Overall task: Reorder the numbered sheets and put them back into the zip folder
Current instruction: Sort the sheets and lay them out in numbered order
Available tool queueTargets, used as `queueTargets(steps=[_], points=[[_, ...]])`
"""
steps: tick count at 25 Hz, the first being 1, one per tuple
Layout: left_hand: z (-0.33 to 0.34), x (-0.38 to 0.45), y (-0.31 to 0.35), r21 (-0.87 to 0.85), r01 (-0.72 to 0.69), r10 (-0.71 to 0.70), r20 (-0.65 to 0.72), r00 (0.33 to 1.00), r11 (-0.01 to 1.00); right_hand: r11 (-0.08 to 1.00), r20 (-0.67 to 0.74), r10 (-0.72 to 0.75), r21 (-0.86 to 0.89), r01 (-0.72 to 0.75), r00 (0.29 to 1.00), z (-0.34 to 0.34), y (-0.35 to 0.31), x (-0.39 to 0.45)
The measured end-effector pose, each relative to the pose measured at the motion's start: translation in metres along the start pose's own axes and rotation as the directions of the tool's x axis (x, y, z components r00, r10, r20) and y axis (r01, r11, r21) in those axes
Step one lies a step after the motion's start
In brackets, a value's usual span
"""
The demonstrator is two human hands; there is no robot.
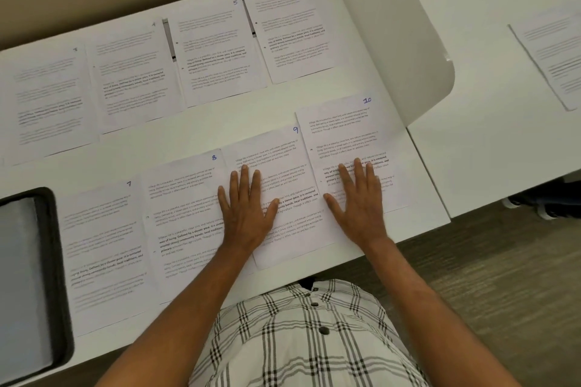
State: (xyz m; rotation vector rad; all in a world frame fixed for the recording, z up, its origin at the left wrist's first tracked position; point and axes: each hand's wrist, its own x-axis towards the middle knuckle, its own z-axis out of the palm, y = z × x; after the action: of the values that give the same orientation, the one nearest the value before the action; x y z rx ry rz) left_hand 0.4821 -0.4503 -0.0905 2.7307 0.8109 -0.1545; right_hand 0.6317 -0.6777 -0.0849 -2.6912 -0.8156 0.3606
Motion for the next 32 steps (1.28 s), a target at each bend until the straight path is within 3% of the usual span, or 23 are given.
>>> queueTargets(steps=[12,32], points=[[0.008,0.006,0.01,0.03,0.008,-0.006,-0.039,0.999,1.0,0.999,-0.017,0.014,-0.045,-0.015,1.0,-0.005,0.042,-0.011],[0.008,0.007,0.008,0.031,-0.005,0.007,-0.044,0.999,1.0,0.997,0.01,-0.034,-0.071,0.035,0.999,-0.006,0.043,-0.013]])
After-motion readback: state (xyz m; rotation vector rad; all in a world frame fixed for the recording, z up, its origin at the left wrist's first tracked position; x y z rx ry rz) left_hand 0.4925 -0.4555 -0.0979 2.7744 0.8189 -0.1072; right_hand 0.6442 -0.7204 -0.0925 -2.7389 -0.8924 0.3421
